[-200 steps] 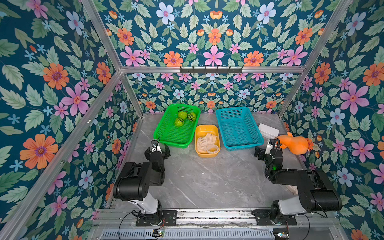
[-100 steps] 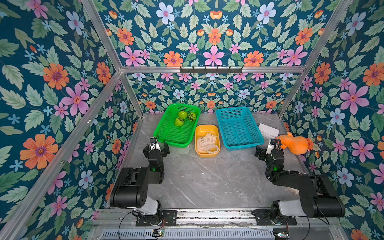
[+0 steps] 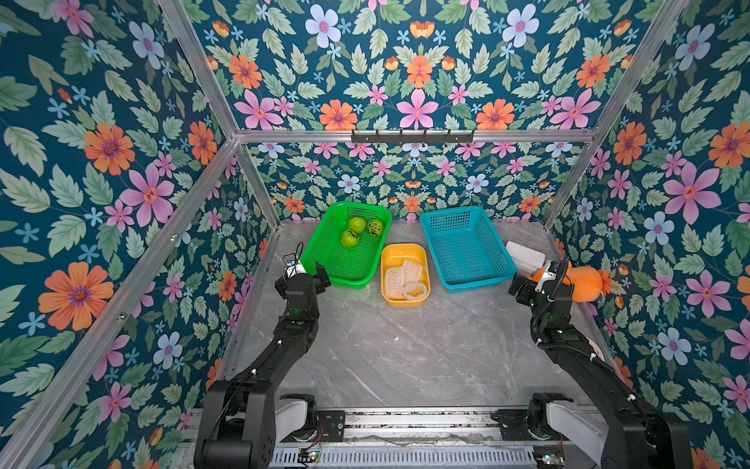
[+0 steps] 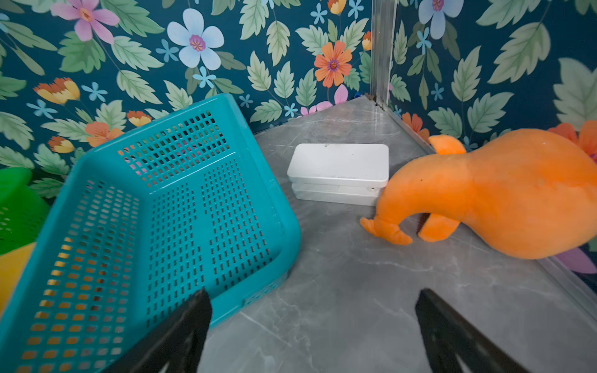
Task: Sleeve custard apples in foam nets
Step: Pick up the custard apple from the basket.
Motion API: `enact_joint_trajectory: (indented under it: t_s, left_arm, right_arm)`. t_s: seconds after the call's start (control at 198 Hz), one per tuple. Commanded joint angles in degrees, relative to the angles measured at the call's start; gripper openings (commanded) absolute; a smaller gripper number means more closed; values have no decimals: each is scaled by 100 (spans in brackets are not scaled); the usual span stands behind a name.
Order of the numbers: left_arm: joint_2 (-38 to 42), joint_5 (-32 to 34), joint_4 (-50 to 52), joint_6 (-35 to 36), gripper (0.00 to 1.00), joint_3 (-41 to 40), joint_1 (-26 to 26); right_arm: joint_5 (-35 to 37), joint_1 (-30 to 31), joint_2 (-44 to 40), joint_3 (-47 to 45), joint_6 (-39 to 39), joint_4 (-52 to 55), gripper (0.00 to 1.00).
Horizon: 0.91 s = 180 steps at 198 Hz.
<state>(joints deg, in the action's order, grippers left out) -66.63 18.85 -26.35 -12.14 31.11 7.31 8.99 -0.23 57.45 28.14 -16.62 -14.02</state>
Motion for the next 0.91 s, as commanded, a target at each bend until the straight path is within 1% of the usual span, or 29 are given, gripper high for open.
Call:
enact_joint_trajectory:
  t_s: [0.0, 0.121, 0.202, 0.263, 0.364, 0.49, 0.611, 0.788, 0.904]
  left_arm:
    - [-51, -485, 908, -246, 100, 446, 24]
    - [-667, -1020, 951, -372, 100, 1153, 34]
    - [-1290, -1304, 903, -476, 100, 1671, 76]
    - [-1794, -1463, 942, -509, 100, 2129, 142]
    - [-2644, -1548, 974, -507, 100, 2859, 265]
    - [-3662, -1457, 936, -660, 100, 3634, 389]
    - [-4428, -1468, 789, -802, 100, 4227, 418]
    - [-5288, -1344, 974, -832, 99, 5249, 419]
    - [-5755, -1045, 1332, -764, 100, 5894, 416]
  right_arm:
    - [-496, -3, -59, 339, -767, 1161, 100]
    - [-963, 2, -28, 735, -797, 1600, 99]
    - [-1197, 5, 35, 968, -794, 1895, 99]
    - [-1339, 4, 98, 1076, -781, 2001, 99]
    - [-1419, 1, 224, 1070, -783, 1959, 99]
    - [-1480, -3, 292, 945, -825, 1983, 99]
    - [-1498, 4, 200, 861, -831, 2124, 99]
    - [-1492, 3, 75, 707, -786, 2068, 99]
    - [-1507, 4, 39, 650, -783, 2035, 99]
